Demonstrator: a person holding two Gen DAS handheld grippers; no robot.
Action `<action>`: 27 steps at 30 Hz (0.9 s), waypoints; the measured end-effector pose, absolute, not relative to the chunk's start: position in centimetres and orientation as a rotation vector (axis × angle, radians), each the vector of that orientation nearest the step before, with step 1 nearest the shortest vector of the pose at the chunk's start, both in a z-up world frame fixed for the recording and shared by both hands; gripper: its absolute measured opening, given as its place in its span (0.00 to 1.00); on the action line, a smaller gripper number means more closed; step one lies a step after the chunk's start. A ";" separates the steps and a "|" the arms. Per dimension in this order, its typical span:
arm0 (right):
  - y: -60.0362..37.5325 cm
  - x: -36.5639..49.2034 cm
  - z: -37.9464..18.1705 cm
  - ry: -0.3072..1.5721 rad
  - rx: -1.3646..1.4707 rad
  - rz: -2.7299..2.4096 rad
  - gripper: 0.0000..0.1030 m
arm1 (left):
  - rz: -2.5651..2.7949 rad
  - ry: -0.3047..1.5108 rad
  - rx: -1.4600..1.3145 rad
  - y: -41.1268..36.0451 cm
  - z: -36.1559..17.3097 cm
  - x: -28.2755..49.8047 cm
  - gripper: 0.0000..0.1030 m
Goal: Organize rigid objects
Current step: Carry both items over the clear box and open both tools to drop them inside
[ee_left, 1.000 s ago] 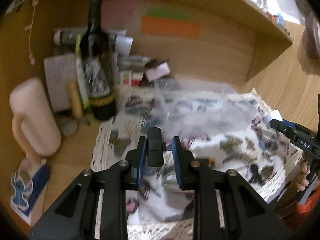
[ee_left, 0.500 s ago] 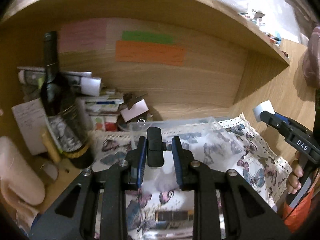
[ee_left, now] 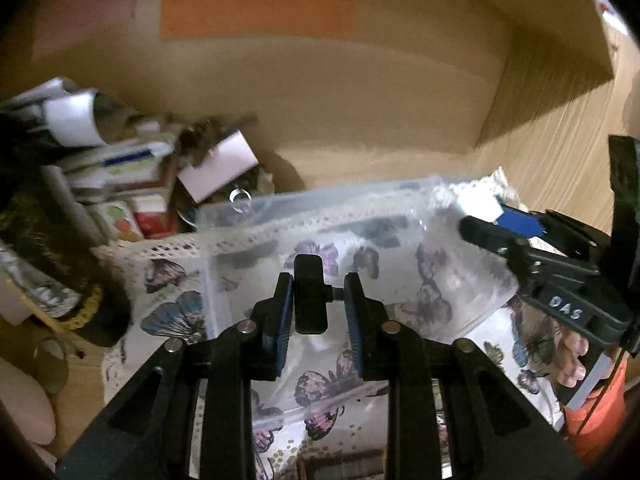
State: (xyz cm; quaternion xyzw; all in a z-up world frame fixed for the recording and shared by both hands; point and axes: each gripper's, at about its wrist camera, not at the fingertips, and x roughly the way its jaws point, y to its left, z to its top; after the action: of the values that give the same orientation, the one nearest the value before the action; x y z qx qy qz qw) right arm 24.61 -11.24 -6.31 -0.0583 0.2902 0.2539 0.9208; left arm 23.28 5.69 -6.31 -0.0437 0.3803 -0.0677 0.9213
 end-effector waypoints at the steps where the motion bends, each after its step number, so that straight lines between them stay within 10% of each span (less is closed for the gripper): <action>1: -10.9 25.0 -6.8 0.616 -0.121 0.527 0.36 | -0.139 0.794 -0.084 5.5 -6.7 23.6 0.24; 18: -9.2 25.8 -8.8 0.690 -0.203 0.542 0.36 | -0.145 0.875 -0.068 4.2 -9.3 25.2 0.24; 27: -11.7 22.8 -5.5 0.567 -0.181 0.528 0.64 | -0.093 0.748 -0.045 4.3 -5.8 22.2 0.64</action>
State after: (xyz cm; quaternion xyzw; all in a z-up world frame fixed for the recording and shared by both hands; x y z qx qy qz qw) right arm 22.78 -11.71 -5.48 -0.0879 0.2761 0.2573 0.9219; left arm 22.16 4.30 -5.84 -0.0218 0.3654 -0.0452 0.9295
